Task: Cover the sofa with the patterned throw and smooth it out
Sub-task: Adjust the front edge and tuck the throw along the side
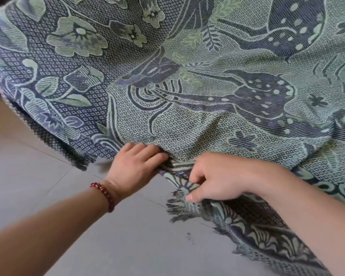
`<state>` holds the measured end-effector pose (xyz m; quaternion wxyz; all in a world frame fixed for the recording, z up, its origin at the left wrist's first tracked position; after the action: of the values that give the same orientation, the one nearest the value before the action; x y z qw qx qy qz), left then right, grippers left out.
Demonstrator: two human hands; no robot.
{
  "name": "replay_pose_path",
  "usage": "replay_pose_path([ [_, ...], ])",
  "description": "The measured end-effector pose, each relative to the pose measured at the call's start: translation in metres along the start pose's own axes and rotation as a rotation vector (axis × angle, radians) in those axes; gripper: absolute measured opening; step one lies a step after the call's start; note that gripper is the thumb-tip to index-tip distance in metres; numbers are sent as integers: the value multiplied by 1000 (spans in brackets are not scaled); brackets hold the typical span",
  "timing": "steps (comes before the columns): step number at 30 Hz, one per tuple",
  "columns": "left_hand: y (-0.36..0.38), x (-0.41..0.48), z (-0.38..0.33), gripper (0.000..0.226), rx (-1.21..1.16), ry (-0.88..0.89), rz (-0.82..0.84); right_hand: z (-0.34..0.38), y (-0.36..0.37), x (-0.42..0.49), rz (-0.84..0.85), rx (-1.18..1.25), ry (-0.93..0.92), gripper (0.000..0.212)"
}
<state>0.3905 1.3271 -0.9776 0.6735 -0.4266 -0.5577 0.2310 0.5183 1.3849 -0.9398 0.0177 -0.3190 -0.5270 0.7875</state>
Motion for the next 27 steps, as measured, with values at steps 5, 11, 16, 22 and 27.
replay_pose_path([
  [5, 11, -11, 6, 28, -9, 100, 47, -11, 8, 2, 116, -30, 107, 41],
  [11, 7, -54, 12, 62, 189, 190, 59, 9, 33, 14, 215, -241, 47, 33],
  [16, -13, -51, -7, 47, 153, 302, -44, 3, 39, 30, 288, -315, 112, 26],
  [22, -9, -31, 1, 29, -239, 231, 133, -13, 34, 39, 201, -341, 173, 18],
  [27, 3, -28, 9, 8, -177, 128, 176, -12, 25, 38, 1, -320, 81, 20],
])
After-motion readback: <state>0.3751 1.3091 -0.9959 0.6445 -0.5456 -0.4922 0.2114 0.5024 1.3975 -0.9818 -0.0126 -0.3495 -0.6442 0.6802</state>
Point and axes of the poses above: each hand's wrist, its own x-axis towards the middle knuckle, its own y-axis out of the palm, z = x × y, the point moved 6 cm from there along x, towards the middle knuckle, and after that the axes turned 8 degrees about -x, right-handed, at the moved point
